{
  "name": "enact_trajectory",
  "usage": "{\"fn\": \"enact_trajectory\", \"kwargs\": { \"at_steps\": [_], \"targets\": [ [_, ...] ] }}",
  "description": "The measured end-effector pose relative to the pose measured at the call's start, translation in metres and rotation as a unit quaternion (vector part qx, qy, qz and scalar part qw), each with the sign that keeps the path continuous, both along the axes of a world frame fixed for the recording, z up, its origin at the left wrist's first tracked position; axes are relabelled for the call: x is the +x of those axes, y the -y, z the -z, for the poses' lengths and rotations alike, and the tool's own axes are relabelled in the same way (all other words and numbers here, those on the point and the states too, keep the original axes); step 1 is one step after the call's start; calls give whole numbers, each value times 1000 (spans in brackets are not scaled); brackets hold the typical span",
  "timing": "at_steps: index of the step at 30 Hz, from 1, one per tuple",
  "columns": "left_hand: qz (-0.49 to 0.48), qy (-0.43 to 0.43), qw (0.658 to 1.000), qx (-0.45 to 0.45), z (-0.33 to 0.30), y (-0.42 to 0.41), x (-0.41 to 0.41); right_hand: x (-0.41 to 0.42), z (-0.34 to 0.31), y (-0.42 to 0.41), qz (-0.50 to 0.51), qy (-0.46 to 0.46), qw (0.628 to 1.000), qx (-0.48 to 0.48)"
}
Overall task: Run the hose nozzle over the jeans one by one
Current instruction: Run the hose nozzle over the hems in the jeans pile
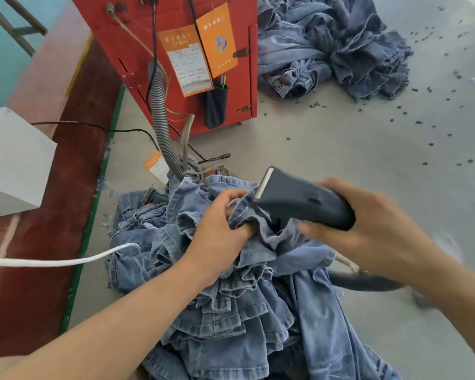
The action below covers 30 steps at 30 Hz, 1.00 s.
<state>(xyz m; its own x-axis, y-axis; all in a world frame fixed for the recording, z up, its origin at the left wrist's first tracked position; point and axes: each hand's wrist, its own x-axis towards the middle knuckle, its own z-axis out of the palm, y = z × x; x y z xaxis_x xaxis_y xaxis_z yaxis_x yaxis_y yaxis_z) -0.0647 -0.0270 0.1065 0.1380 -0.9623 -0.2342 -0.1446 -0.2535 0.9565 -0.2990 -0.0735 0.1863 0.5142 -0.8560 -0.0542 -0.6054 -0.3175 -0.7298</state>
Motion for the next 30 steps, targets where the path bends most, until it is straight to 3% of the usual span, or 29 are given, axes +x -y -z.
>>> {"fn": "enact_trajectory", "kwargs": {
  "at_steps": [3, 6, 11, 15, 20, 30],
  "targets": [
    [27, 112, 989, -93, -3, 2, 4, -17, -19, 9, 89, 72, 993, 6],
    [99, 202, 962, -155, -6, 2, 7, -42, -25, 17, 85, 48, 994, 39],
    [111, 231, 966, -32, -13, 5, 7, -58, -21, 19, 29, -69, 994, 78],
    [193, 223, 955, 23, -12, 7, 10, -54, -13, 18, -9, -84, 995, 54],
    [100, 265, 953, -103, -4, 6, 0, -46, -13, 20, -13, -78, 996, 30],
    [28, 236, 951, -196, -1, 6, -9, -35, -5, 17, -64, -191, 979, 44]
  ]
}}
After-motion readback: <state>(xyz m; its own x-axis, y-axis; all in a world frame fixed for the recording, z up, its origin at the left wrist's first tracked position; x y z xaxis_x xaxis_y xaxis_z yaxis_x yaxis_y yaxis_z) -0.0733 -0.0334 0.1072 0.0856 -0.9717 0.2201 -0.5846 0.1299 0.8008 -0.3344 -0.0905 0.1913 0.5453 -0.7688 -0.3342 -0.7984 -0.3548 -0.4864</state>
